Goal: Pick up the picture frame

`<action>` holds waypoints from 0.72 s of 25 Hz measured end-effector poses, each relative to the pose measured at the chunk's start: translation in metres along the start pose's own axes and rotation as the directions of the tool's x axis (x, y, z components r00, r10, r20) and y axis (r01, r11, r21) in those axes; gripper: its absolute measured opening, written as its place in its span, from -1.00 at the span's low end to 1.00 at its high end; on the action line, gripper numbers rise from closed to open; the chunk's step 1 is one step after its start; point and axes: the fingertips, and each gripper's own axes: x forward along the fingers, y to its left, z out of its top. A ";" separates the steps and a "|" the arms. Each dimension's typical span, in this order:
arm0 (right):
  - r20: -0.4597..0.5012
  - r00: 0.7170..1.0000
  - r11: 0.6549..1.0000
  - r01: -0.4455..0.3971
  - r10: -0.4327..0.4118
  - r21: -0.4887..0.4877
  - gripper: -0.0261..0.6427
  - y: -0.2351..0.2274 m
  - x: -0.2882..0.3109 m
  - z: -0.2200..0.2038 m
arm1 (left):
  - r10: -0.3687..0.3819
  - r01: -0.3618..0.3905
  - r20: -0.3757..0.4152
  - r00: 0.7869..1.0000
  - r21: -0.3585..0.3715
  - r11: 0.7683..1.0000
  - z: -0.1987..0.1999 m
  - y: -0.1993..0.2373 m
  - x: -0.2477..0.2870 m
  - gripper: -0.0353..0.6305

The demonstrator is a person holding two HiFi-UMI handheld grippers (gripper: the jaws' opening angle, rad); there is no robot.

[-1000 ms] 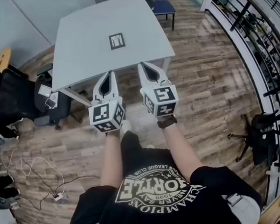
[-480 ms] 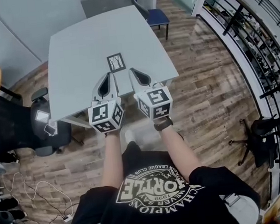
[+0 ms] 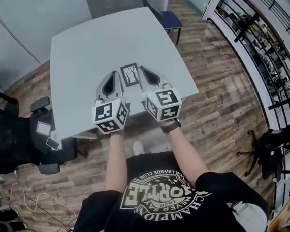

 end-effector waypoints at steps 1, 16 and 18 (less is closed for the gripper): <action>0.003 1.000 1.000 -0.021 0.021 0.008 -0.93 0.003 0.010 -0.002 | 0.003 -0.003 0.001 1.000 -0.006 1.000 -0.002 0.009 0.006 -0.88; -0.168 0.986 1.000 0.013 -0.012 0.003 -0.93 -0.056 0.110 -0.095 | 0.005 -0.010 -0.151 0.989 -0.031 0.999 -0.082 0.075 0.101 -0.88; -0.207 0.978 1.000 0.008 -0.006 0.010 -0.93 -0.069 0.131 -0.108 | 0.017 -0.025 -0.180 0.984 -0.043 0.999 -0.093 0.088 0.120 -0.88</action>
